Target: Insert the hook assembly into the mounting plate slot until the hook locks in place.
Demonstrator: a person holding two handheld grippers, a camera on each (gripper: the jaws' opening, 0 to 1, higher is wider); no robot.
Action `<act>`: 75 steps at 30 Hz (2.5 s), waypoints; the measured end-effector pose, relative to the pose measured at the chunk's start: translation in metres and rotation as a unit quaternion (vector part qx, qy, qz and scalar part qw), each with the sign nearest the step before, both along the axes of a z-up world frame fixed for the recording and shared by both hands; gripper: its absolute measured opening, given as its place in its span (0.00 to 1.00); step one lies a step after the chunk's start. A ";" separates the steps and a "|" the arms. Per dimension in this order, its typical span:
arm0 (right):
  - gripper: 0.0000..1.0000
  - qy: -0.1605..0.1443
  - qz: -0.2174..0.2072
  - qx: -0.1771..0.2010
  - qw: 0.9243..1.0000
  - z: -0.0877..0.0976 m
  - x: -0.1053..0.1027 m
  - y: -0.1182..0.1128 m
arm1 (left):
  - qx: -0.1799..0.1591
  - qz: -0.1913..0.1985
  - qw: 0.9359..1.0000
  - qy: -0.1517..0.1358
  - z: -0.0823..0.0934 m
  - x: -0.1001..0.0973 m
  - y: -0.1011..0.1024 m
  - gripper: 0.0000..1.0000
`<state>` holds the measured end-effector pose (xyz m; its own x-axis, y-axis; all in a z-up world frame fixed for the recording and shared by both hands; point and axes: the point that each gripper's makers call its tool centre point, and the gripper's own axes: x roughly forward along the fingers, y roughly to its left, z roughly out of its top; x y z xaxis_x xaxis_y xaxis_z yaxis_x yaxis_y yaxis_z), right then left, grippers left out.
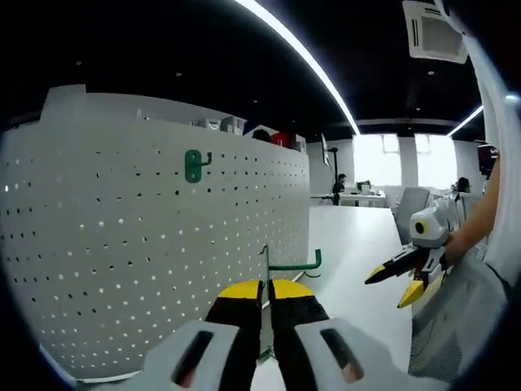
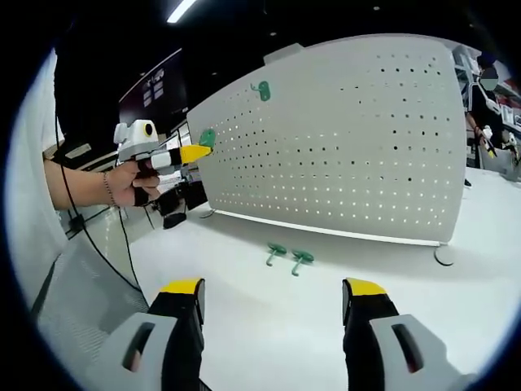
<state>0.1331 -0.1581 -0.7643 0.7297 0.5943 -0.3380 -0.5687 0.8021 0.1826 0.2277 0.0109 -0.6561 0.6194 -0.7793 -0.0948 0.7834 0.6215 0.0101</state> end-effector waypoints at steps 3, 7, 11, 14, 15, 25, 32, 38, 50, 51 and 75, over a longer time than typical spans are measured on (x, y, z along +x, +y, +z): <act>0.66 0.001 0.000 0.001 1.000 -0.001 0.000 0.000 | 0.000 0.001 1.000 0.000 0.000 -0.001 0.000 0.03; 0.66 0.003 -0.002 0.004 1.000 0.000 0.000 0.000 | 0.001 0.002 1.000 -0.003 0.001 -0.002 0.000 0.03; 0.66 -0.014 -0.011 0.027 0.999 0.011 0.003 -0.002 | 0.003 0.001 1.000 -0.001 -0.002 -0.001 -0.001 0.03; 0.63 -0.048 -0.014 0.055 0.997 0.028 0.005 -0.001 | 0.003 -0.001 1.000 0.001 -0.003 -0.002 -0.002 0.03; 0.65 -0.049 -0.014 0.055 0.997 0.029 0.005 -0.001 | 0.004 -0.001 1.000 0.002 -0.003 -0.002 -0.002 0.03; 0.65 -0.111 -0.003 0.097 0.989 0.059 0.004 0.005 | 0.006 0.003 1.000 0.011 -0.010 -0.003 0.001 0.03; 0.65 -0.123 0.001 0.109 0.986 0.067 0.003 0.007 | 0.006 0.005 1.000 0.014 -0.012 -0.003 0.003 0.03; 0.64 -0.120 0.013 0.105 0.987 0.068 0.003 0.012 | 0.004 0.005 1.000 0.014 -0.011 -0.003 0.002 0.03; 0.63 -0.121 0.039 0.119 0.985 0.078 0.007 0.030 | 0.004 0.005 1.000 0.016 -0.012 -0.005 0.001 0.03; 0.63 -0.121 0.040 0.120 0.985 0.079 0.008 0.032 | 0.004 0.005 1.000 0.015 -0.012 -0.005 0.001 0.03; 0.65 -0.123 0.065 0.156 0.978 0.093 0.026 0.078 | 0.005 0.008 1.000 0.010 -0.011 -0.006 -0.002 0.03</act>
